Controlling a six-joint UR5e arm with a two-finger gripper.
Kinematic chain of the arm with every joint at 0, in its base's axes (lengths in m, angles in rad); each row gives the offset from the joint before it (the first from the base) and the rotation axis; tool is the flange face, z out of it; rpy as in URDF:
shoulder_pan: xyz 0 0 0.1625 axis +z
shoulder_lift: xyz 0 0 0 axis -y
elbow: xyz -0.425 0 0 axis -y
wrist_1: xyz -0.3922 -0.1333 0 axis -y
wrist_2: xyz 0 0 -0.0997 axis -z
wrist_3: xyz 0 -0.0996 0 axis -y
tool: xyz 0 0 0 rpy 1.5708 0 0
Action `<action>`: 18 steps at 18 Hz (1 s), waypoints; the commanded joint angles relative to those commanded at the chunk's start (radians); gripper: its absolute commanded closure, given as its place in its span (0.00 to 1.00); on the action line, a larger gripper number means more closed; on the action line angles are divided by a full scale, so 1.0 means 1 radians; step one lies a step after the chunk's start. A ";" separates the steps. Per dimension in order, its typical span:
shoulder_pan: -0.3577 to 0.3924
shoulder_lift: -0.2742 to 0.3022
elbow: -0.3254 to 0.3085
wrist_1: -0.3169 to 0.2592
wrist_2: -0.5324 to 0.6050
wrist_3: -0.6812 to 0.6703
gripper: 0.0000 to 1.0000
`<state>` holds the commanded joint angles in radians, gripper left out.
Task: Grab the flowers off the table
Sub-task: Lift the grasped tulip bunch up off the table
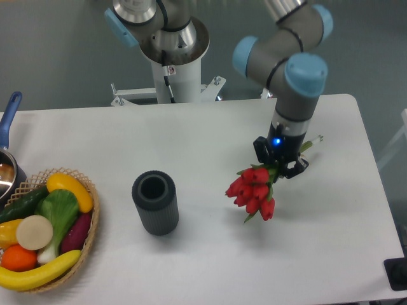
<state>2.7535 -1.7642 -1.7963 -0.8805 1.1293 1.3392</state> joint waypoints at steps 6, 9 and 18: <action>0.003 0.097 0.002 0.002 -0.314 -0.161 0.74; 0.008 0.121 0.005 0.003 -0.401 -0.242 0.74; 0.080 0.130 -0.002 0.003 -0.591 -0.265 0.74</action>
<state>2.8333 -1.6337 -1.7978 -0.8774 0.5384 1.0738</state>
